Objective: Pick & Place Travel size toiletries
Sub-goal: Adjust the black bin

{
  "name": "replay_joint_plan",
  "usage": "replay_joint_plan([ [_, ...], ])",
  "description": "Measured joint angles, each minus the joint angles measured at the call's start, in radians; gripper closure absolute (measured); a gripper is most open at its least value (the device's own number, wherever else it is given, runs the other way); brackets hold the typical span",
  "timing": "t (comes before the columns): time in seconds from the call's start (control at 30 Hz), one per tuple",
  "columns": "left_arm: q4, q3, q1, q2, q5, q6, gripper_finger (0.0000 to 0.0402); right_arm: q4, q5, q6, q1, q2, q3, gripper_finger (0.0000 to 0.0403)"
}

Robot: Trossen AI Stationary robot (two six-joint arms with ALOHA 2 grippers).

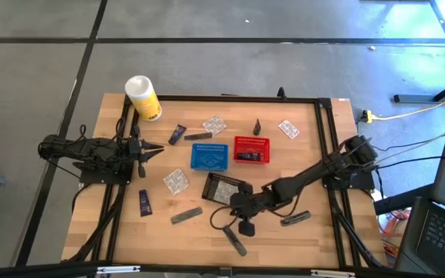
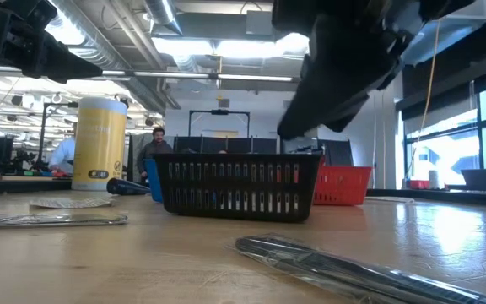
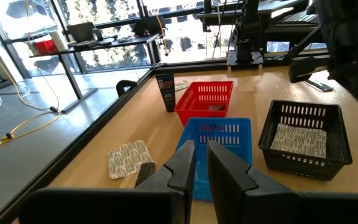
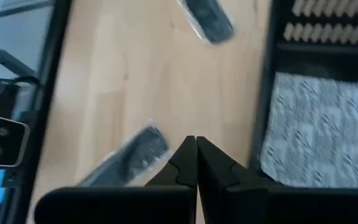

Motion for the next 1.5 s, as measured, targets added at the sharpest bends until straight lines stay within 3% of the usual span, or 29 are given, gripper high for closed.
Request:
replay_joint_plan([
  [0.7, 0.0, 0.0, 0.0, 0.0, 0.0, 0.0, 0.0366, -0.074, 0.052, 0.038, -0.017, 0.019, 0.02, 0.0403],
  [0.93, 0.0, 0.0, 0.0, 0.0, 0.0, 0.0, 0.0366, -0.023, 0.074, -0.116, -0.055, 0.029, 0.16, 0.0403],
  [1.5, 0.0, 0.0, 0.0, 0.0, 0.0, 0.0, 0.0366, -0.195, -0.087, -0.311, -0.159, 0.346, 0.6, 0.0403],
])
